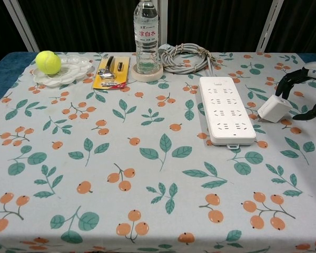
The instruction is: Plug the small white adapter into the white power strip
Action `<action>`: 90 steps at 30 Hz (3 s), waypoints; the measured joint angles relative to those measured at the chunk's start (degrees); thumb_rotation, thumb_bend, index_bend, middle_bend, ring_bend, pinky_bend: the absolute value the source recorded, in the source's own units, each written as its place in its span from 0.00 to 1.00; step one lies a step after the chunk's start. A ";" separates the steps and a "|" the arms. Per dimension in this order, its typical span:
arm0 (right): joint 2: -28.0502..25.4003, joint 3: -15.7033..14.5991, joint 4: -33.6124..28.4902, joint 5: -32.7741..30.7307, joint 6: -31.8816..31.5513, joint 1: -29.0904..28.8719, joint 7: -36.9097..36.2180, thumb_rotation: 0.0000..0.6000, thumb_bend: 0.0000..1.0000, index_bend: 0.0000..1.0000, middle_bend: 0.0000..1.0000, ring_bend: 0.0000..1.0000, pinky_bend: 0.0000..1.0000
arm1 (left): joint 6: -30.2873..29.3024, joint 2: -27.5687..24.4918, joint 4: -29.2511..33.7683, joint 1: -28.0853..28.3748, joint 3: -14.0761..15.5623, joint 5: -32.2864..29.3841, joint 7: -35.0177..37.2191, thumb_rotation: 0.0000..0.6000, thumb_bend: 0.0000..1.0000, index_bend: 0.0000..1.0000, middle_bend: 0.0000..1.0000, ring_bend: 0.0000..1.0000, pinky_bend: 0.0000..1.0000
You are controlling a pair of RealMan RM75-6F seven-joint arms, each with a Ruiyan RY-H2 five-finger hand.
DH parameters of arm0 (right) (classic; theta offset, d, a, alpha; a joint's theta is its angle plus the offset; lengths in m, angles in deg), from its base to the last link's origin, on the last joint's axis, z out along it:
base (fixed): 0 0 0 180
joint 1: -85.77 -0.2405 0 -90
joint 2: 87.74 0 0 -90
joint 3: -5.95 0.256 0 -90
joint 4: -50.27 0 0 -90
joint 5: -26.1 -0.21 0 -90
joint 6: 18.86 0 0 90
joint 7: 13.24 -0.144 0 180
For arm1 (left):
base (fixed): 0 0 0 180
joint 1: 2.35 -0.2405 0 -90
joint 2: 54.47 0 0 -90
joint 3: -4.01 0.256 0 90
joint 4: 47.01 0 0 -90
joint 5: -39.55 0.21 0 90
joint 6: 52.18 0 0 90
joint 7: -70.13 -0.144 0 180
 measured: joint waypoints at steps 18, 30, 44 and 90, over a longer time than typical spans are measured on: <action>1.32 1.50 -4.07 -7.87 1.42 -3.09 17.25 1.00 0.16 0.44 0.44 0.14 0.00 | -0.73 -0.03 -0.20 -0.87 0.37 -0.21 0.53 1.00 0.08 0.07 0.00 0.00 0.00; 1.38 2.07 -3.89 -7.11 -0.52 -2.54 14.91 1.00 0.42 0.67 0.60 0.31 0.00 | -0.34 -0.06 -0.05 -0.62 0.29 -0.16 0.35 1.00 0.08 0.07 0.00 0.00 0.00; -10.34 5.43 -17.91 -14.06 4.23 -8.38 26.11 1.00 0.55 0.76 0.67 0.40 0.00 | -1.12 -0.33 0.60 -0.72 0.52 0.93 -0.25 1.00 0.08 0.07 0.00 0.00 0.00; 0.25 -1.59 -20.63 -51.80 -4.17 -27.32 57.20 1.00 0.56 0.77 0.67 0.41 0.00 | -1.01 1.96 -5.65 -1.04 0.53 0.52 5.83 1.00 0.08 0.06 0.00 0.00 0.00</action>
